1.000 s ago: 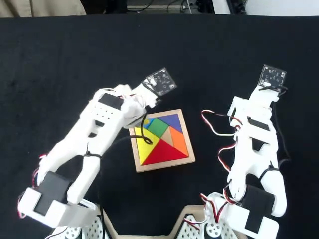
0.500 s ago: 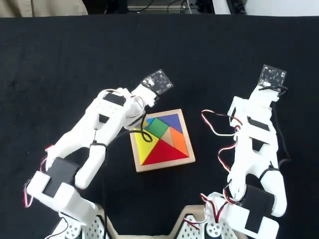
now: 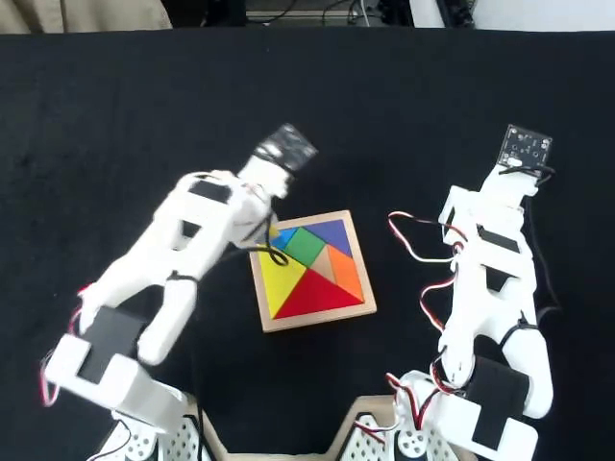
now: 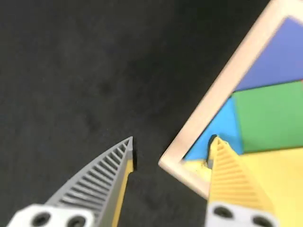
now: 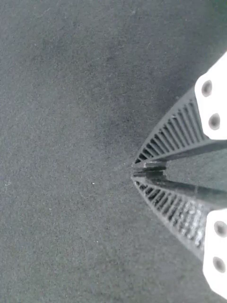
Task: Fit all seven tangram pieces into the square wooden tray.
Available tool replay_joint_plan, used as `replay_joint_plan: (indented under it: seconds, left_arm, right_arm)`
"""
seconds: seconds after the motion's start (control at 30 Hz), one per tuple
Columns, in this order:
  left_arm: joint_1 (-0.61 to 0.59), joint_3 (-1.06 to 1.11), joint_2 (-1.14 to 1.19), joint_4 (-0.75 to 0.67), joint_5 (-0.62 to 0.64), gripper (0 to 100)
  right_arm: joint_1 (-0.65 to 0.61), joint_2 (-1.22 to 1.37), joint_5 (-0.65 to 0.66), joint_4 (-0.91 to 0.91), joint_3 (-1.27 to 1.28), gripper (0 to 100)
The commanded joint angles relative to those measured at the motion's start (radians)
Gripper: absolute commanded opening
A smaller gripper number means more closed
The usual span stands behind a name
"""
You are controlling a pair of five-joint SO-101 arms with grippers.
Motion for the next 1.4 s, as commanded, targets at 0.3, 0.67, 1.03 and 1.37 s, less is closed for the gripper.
replay_joint_plan:
  seconds: [0.3,0.67,1.03,1.37]
  left_arm:
    - [-0.265,0.456,-0.925,0.153,0.367,25]
    - [-0.441,0.765,-1.129,0.132,0.434,4]
    - [-0.509,0.917,-1.125,-0.026,0.436,3]
    - [-0.481,0.957,-1.129,-0.075,0.436,3]
  right_arm:
    - [-0.210,-0.050,0.278,0.282,-0.028,1.1]
    - [-0.288,-0.050,0.397,0.612,-0.010,1.1]
    - [-0.414,-0.042,0.397,0.689,0.021,1.1]
    - [-0.568,-0.050,0.384,0.680,0.008,1.1]
